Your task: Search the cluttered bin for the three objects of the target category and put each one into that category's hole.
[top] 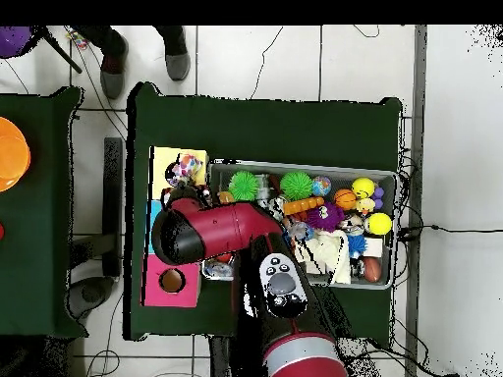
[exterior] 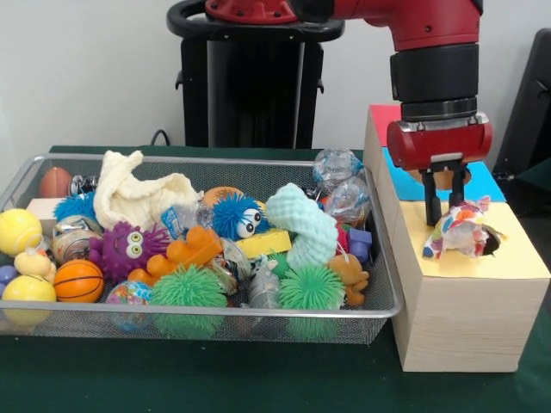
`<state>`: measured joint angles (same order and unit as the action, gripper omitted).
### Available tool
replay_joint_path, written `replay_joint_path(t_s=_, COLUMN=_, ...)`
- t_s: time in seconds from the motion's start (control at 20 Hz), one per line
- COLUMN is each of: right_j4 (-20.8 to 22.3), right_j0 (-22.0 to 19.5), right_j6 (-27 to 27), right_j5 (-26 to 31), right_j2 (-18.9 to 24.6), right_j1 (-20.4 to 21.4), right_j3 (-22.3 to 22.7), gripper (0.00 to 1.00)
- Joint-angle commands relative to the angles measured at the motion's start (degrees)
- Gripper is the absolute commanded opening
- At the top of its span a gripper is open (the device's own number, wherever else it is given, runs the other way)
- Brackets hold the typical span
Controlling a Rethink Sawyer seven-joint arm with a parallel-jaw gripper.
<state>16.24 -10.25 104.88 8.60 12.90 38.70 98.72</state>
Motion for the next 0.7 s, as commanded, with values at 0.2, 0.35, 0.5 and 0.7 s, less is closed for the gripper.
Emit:
replay_joint_path(t_s=0.2, right_j4=1.6, right_j0=-1.2, right_j6=2.4, right_j5=14.1, right_j2=-6.7, right_j1=7.3, right_j3=11.7, gripper=1.0)
replay_joint_path(t_s=0.35, right_j4=-0.3, right_j0=-1.1, right_j6=2.3, right_j5=17.3, right_j2=-5.5, right_j1=11.0, right_j3=12.5, gripper=1.0)
replay_joint_path(t_s=0.5, right_j4=-1.6, right_j0=-0.5, right_j6=2.8, right_j5=20.1, right_j2=-5.0, right_j1=14.1, right_j3=12.5, gripper=1.0)
replay_joint_path(t_s=0.7, right_j4=-1.5, right_j0=1.5, right_j6=5.2, right_j5=21.4, right_j2=-5.5, right_j1=13.8, right_j3=11.6, gripper=1.0)
